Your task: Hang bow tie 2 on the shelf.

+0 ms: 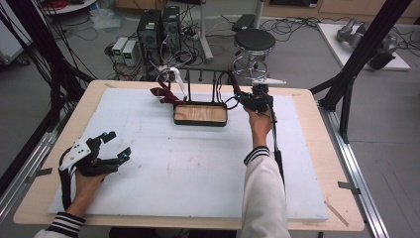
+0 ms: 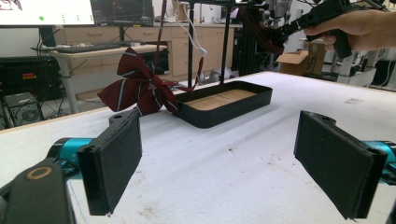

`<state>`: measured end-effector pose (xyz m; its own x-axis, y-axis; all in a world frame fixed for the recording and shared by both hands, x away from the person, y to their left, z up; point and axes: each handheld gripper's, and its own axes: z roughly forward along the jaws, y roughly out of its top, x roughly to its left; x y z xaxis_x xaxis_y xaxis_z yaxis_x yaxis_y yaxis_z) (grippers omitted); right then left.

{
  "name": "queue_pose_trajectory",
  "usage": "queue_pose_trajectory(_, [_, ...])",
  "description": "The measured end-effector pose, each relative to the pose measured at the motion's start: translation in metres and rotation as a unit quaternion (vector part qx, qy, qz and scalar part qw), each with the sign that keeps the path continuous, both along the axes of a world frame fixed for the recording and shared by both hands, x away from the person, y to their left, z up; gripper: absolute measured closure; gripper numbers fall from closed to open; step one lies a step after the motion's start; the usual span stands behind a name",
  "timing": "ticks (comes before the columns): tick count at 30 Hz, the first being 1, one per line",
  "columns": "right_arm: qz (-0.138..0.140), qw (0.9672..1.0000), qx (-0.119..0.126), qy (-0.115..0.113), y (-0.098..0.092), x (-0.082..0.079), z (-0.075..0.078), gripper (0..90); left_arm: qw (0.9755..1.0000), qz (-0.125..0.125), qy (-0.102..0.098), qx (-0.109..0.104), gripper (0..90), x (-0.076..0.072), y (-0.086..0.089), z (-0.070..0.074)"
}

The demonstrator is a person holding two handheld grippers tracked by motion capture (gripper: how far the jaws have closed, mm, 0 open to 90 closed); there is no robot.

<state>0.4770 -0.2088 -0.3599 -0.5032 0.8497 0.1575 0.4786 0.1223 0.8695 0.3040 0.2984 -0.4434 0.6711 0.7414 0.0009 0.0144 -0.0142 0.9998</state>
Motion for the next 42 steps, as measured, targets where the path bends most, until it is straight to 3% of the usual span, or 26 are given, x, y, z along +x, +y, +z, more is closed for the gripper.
queue_pose_trajectory(7, [0.006,1.0000,-0.008,0.002,-0.001,-0.001,-0.004,76.7,1.0000,0.001,0.001,-0.001,15.6,0.000,0.000,0.000])
queue_pose_trajectory(10, [0.009,0.9999,-0.011,0.002,-0.002,-0.002,-0.004,70.1,1.0000,0.001,0.001,0.000,15.6,0.000,0.000,0.000])
queue_pose_trajectory(13, [0.003,0.9999,0.003,0.010,-0.001,-0.002,-0.005,33.5,1.0000,0.000,0.002,-0.001,15.6,0.000,0.001,0.000])
queue_pose_trajectory(16, [0.014,0.9995,0.021,0.017,-0.001,-0.006,-0.004,10.9,1.0000,0.000,0.002,-0.003,15.6,0.000,0.000,0.000])
queue_pose_trajectory(19, [0.026,0.9995,0.016,-0.013,-0.003,-0.022,-0.002,10.7,1.0000,-0.002,0.002,-0.008,15.6,0.000,0.000,0.000])
queue_pose_trajectory(23, [0.037,0.9975,0.035,-0.048,-0.013,-0.048,0.002,9.8,0.9999,0.000,0.001,-0.015,15.6,-0.002,0.001,0.002])
queue_pose_trajectory(30, [0.033,0.9927,0.046,-0.107,-0.036,-0.102,0.003,9.8,0.9999,0.000,-0.006,-0.009,15.6,-0.004,-0.002,0.003])
queue_pose_trajectory(33, [0.030,0.9904,0.058,-0.122,-0.045,-0.124,-0.002,9.8,1.0000,-0.001,-0.006,-0.007,15.6,-0.005,-0.003,0.004])
queue_pose_trajectory(38, [0.023,0.9861,0.051,-0.156,-0.058,-0.159,-0.020,9.8,0.9998,0.000,-0.016,-0.007,15.6,-0.009,-0.004,0.006])
queue_pose_trajectory(42, [0.010,0.9806,0.059,-0.187,-0.067,-0.182,-0.039,9.8,0.9999,0.003,-0.015,-0.008,15.5,-0.011,-0.001,0.006])
